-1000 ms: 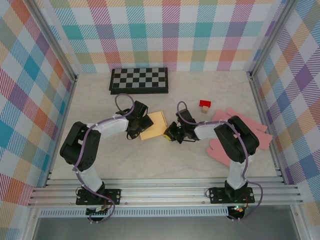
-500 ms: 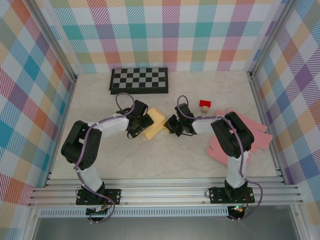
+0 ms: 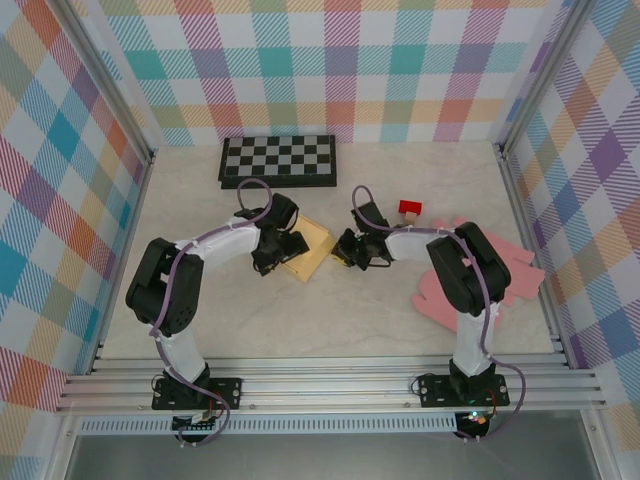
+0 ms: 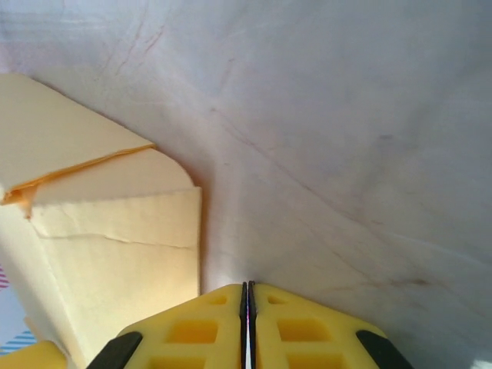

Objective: Fold the paper box

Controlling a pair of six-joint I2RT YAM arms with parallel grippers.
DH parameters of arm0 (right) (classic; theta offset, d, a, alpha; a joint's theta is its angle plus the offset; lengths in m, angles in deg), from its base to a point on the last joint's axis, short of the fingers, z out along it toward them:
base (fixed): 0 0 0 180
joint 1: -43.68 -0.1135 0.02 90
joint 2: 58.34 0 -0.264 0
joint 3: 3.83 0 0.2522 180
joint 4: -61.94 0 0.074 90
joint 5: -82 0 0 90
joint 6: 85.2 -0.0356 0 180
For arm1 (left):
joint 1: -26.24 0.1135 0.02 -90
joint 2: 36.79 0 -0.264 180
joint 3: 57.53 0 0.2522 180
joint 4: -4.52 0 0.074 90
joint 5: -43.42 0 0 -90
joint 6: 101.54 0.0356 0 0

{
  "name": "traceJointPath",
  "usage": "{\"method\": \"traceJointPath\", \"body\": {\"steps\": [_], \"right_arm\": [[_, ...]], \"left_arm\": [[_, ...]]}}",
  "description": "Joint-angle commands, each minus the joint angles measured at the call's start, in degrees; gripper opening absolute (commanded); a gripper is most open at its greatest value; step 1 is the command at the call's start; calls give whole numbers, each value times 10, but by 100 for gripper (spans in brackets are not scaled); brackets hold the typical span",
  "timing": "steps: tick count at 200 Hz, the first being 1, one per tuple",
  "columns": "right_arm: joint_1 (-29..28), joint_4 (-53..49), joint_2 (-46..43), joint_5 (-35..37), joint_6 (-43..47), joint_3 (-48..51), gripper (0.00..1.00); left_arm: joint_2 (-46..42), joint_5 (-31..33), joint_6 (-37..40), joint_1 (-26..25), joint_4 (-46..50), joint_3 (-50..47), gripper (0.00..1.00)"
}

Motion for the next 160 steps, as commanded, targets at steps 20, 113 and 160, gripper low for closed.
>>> {"method": "traceJointPath", "body": {"steps": [20,113,160], "right_arm": [[23,-99,-54,14,110,-18,13],[38,-119,8,-50,131,-109,12],[38,-88,26,-75,110,-98,12]], "left_arm": [[-33,-23,27,27,47,30,89],[64,-146,343,114,-7,201,90],[156,-210,398,118,-26,237,87]]}}
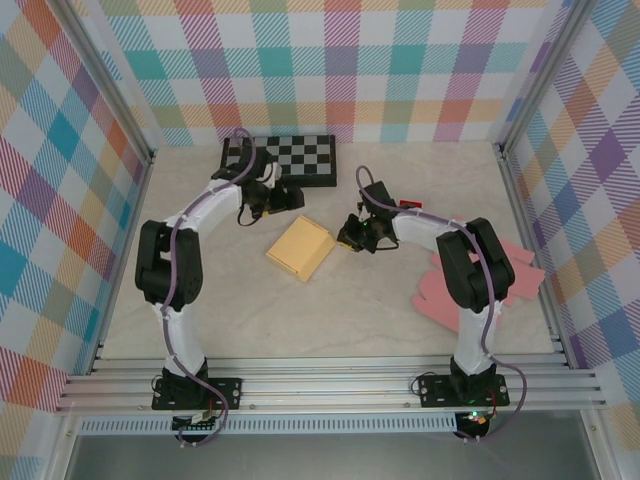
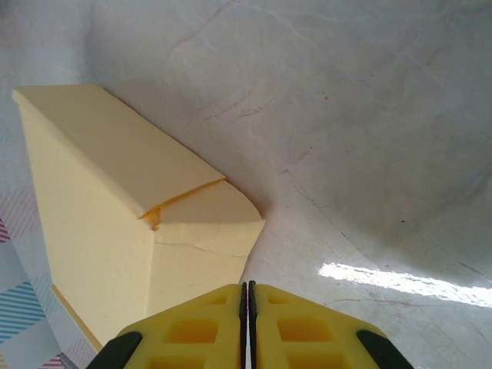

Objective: Fold the paper box

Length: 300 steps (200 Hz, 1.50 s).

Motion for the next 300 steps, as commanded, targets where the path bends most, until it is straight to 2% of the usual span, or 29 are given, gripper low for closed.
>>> {"method": "traceJointPath", "body": {"steps": [1,59,99,123,152,214,250,300], "right_arm": [[2,24,11,-29,-15,1,12],[2,68,44,-51,-23,-1,12],[2,95,57,-57,-26,-4,12],[2,148,72,-85,-33,0,12],[-1,200,82,-111,-46,-4,11],[-29,211,92,-135,-25,-47,11],[-29,214,92,-149,-8,-54,11],[-15,134,53,-90,24,-16,12]], "left_arm": [[35,-55,58,1,-5,17,87],[52,-100,10,-9,-60,-8,83],[59,-82,5,-25,-59,-26,80],[65,-84,-6,-34,-62,-33,78],[66,-92,-33,-57,-82,-43,76],[86,-116,-89,-135,-135,-27,74],[92,-139,-107,-145,-153,-23,73],[76,-51,-109,-119,-93,-9,74]]}}
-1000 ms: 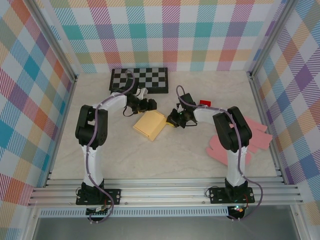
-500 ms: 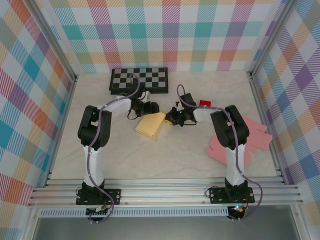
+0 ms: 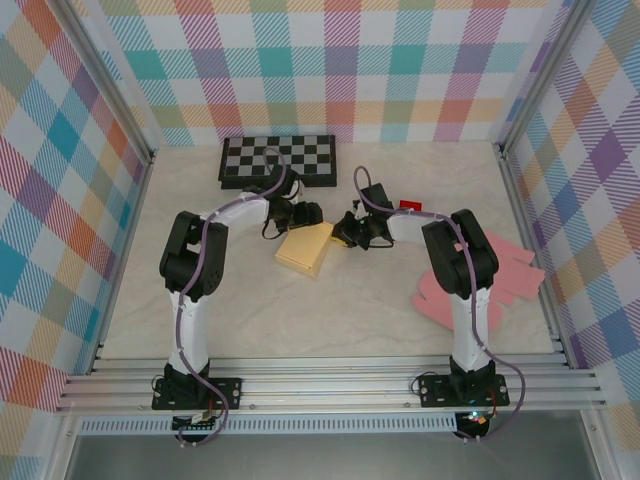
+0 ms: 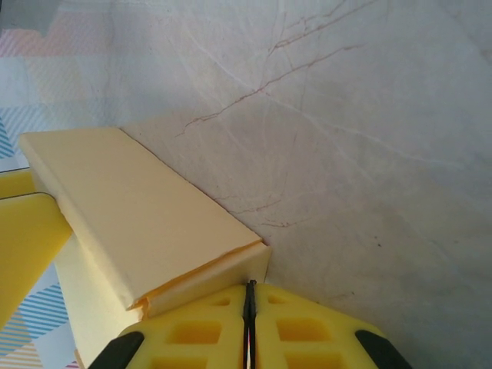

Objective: Fold the paper box

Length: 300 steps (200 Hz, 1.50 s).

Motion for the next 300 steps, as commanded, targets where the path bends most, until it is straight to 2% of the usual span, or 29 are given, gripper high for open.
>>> {"method": "traceJointPath", "body": {"steps": [1,37,73,94,111,137,173,223,300], "right_arm": [[-24,9,-28,-34,35,4,12],[6,0,-63,-24,39,57,12],[21,-43,-101,-2,68,85,13],[24,-95,-131,27,82,92,13],[23,-120,-161,36,73,111,13],[4,-77,-202,17,10,178,13],[-69,-4,-202,24,-67,226,13],[-135,108,-143,39,-135,223,12],[-149,210,-86,45,-195,224,12]], "left_arm": [[9,-70,-31,-50,16,18,74],[5,-44,-49,-10,45,31,78],[-12,-39,-47,5,53,30,81],[-42,-14,-47,16,69,17,84],[-87,12,-45,28,73,-30,84],[-154,18,-47,35,47,-137,84],[-204,5,-70,35,-16,-246,84],[-203,-11,-94,29,-51,-270,84],[-192,-12,-132,0,-87,-293,81]]}}
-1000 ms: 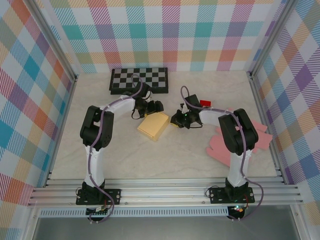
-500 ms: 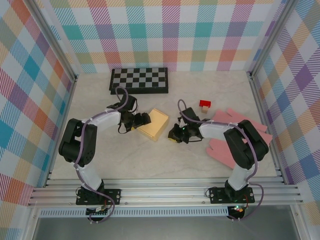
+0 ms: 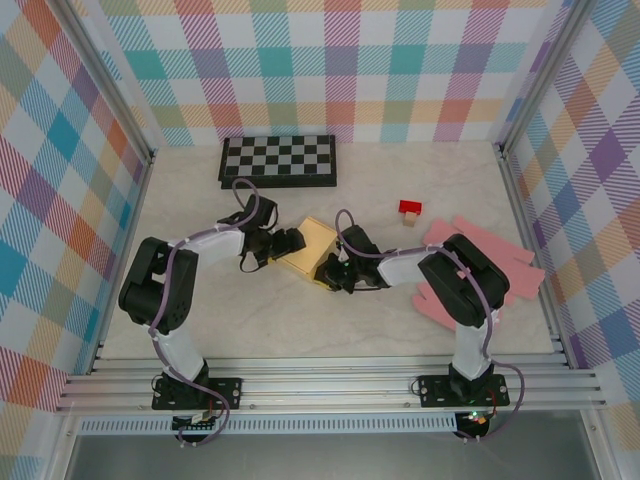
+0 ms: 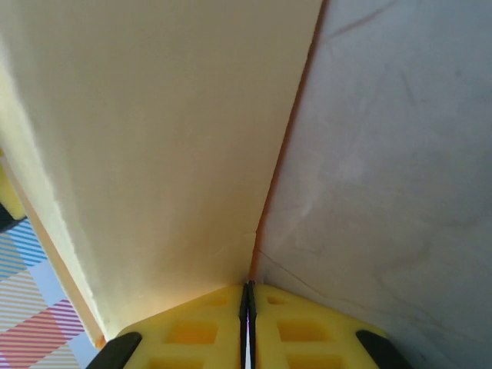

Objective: Fold the paper box

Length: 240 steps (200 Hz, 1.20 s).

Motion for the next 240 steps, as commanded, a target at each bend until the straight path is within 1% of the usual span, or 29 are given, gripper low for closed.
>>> {"method": "traceJointPath", "body": {"steps": [1,25,40,56,69,90,114,134,154,177,195,211,226,240], "right_arm": [[-6,55,31,8,-40,-3,12],[-19,98,40,1,-97,-5,12],[-33,118,39,3,-130,-12,11],[-44,120,34,13,-160,-22,11],[-50,118,27,23,-177,-29,11],[-53,133,25,33,-190,-38,11],[-53,141,44,13,-187,-67,10],[-58,151,48,15,-190,-74,10],[-59,138,36,28,-187,-63,10],[-58,79,3,46,-155,-47,10],[-53,32,-25,61,-128,-29,11],[-41,5,-50,69,-115,-8,13],[-25,-15,-74,75,-104,10,16],[-12,-46,-102,78,-72,19,18]], "left_arm": [[3,-12,-30,-18,-19,-10,81],[-14,6,-92,-57,-47,-37,80],[-30,36,-137,-93,-55,-53,79],[-41,59,-180,-124,-59,-66,78],[-47,65,-210,-143,-66,-73,77],[-52,63,-239,-160,-80,-81,76],[-40,45,-244,-166,-94,-77,75],[-26,41,-237,-166,-89,-63,74],[-17,61,-207,-158,-52,-34,74],[-11,106,-142,-128,40,16,75],[-8,136,-93,-100,83,49,76],[0,139,-69,-72,103,73,77],[11,139,-53,-52,116,92,78],[18,144,-42,-38,130,106,79]]}}
